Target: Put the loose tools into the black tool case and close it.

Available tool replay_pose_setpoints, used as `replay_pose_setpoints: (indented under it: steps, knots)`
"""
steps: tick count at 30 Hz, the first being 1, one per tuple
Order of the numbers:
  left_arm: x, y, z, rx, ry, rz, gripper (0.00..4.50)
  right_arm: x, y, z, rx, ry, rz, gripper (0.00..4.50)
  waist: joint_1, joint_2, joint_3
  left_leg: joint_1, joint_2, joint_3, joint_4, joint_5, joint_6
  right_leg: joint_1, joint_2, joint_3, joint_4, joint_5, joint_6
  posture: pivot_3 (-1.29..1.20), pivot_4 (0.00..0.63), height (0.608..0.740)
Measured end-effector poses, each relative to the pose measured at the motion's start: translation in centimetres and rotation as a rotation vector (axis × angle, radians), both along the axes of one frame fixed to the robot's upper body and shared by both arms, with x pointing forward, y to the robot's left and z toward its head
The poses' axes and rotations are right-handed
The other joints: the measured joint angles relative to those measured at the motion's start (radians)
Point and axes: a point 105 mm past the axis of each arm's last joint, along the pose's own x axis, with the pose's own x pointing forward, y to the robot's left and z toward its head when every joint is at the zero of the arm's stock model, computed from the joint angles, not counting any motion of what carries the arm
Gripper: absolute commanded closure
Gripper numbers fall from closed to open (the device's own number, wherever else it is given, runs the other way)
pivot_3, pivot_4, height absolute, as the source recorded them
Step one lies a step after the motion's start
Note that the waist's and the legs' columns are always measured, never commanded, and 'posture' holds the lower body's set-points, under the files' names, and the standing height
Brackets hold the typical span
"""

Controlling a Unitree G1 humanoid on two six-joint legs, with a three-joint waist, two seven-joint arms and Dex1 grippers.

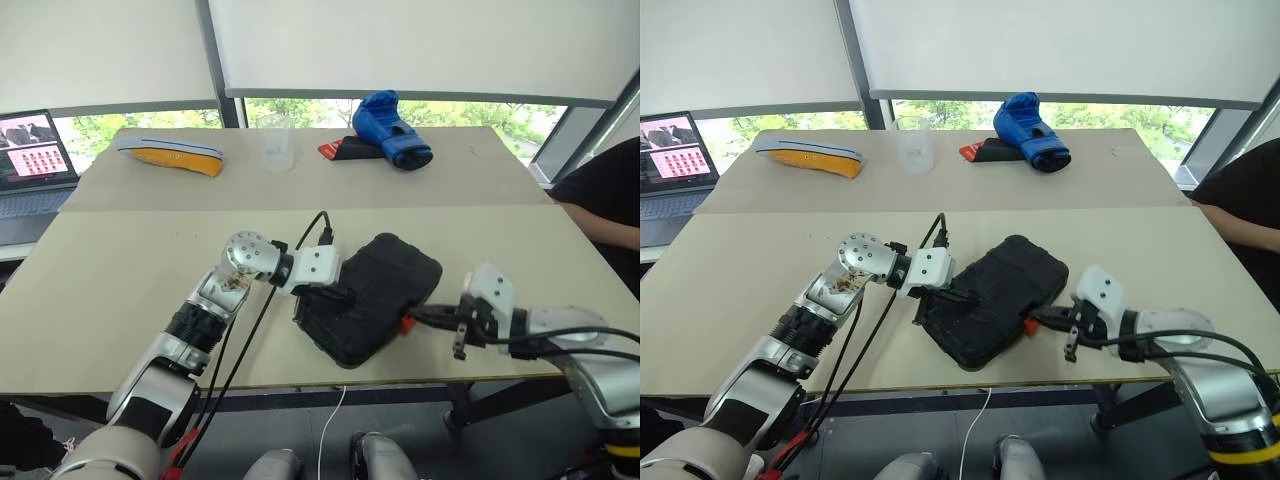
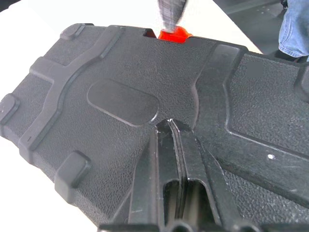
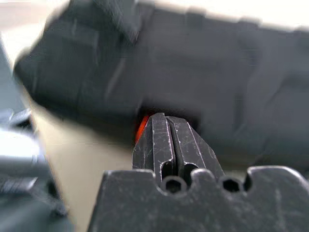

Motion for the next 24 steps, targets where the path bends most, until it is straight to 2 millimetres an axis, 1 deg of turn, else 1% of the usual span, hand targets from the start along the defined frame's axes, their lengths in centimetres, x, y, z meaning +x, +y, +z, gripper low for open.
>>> replay_pose_setpoints:
  steps: [2, 6, 8, 10, 14, 17, 20, 21, 24]
  knots:
    - [0.2, 0.1, 0.0, 0.000, 0.003, 0.006, 4.48, -0.7, -0.4, -0.5, -0.012, 0.021, -0.008, 4.50, 0.000, 0.000, 0.000, 0.000, 0.000, 0.000, 0.000, 0.000, 0.000, 0.000, 0.000, 0.000, 0.000, 0.000, 0.000, 0.00, 0.150, 0.731]
    - [0.4, 0.0, 0.1, 0.000, 0.005, 0.008, 4.48, -1.9, -1.2, -0.8, -0.031, 0.038, -0.031, 4.50, 0.001, 0.000, 0.000, 0.000, 0.000, 0.000, 0.000, 0.000, 0.000, 0.000, 0.000, 0.000, 0.000, -0.001, 0.003, 0.00, 0.150, 0.731]
    - [0.5, -0.1, 0.1, -0.002, 0.006, 0.010, 4.48, -2.2, -1.2, -0.7, -0.028, 0.037, -0.040, 4.50, 0.002, 0.000, 0.000, 0.000, 0.000, 0.000, 0.000, 0.000, 0.000, 0.000, 0.000, 0.000, 0.000, -0.004, 0.007, 0.00, 0.150, 0.731]
    - [0.5, -0.2, 0.1, -0.006, 0.008, 0.010, 4.48, -2.5, -1.2, -0.8, -0.027, 0.043, -0.046, 4.50, 0.003, 0.000, 0.000, 0.000, 0.000, 0.000, 0.000, 0.000, 0.000, 0.001, 0.000, 0.000, 0.001, -0.004, 0.007, 0.00, 0.150, 0.731]
    - [0.5, -0.7, 0.1, -0.012, 0.005, -0.004, 4.48, -2.6, -0.6, -1.6, -0.021, 0.053, -0.053, 4.50, 0.005, 0.000, 0.000, 0.000, 0.000, 0.000, 0.000, 0.000, 0.000, 0.000, -0.001, 0.000, 0.001, -0.004, 0.007, 0.00, 0.150, 0.731]
    - [0.5, -1.7, 0.1, -0.007, -0.001, -0.019, 4.48, -1.1, 0.1, -2.9, -0.037, 0.042, -0.076, 4.50, 0.005, -0.001, 0.000, 0.000, 0.000, 0.000, 0.000, 0.000, 0.000, 0.000, -0.001, 0.000, 0.000, -0.004, 0.007, 0.00, 0.150, 0.731]
    - [0.5, -2.0, 0.1, -0.002, -0.019, -0.037, 4.48, -0.1, -0.3, -3.5, -0.078, 0.032, -0.104, 4.50, 0.009, 0.000, 0.000, -0.001, 0.000, 0.000, 0.000, 0.000, 0.000, 0.000, 0.000, 0.000, 0.000, -0.003, 0.006, 0.00, 0.150, 0.731]
    - [0.4, -2.0, 0.1, -0.003, -0.025, -0.043, 4.48, 0.4, -0.5, -3.3, -0.092, 0.017, -0.113, 4.50, 0.009, 0.000, 0.000, -0.001, 0.000, 0.000, 0.000, 0.000, 0.000, 0.000, 0.000, 0.000, 0.000, -0.001, 0.001, 0.00, 0.150, 0.731]
    - [0.5, -2.0, 0.1, -0.005, -0.036, -0.049, 4.48, 1.0, -0.3, -2.5, -0.086, -0.003, -0.108, 4.50, 0.008, 0.000, 0.000, -0.001, 0.000, 0.000, 0.000, 0.000, 0.000, 0.000, 0.000, 0.000, -0.002, -0.001, 0.001, 0.00, 0.150, 0.731]
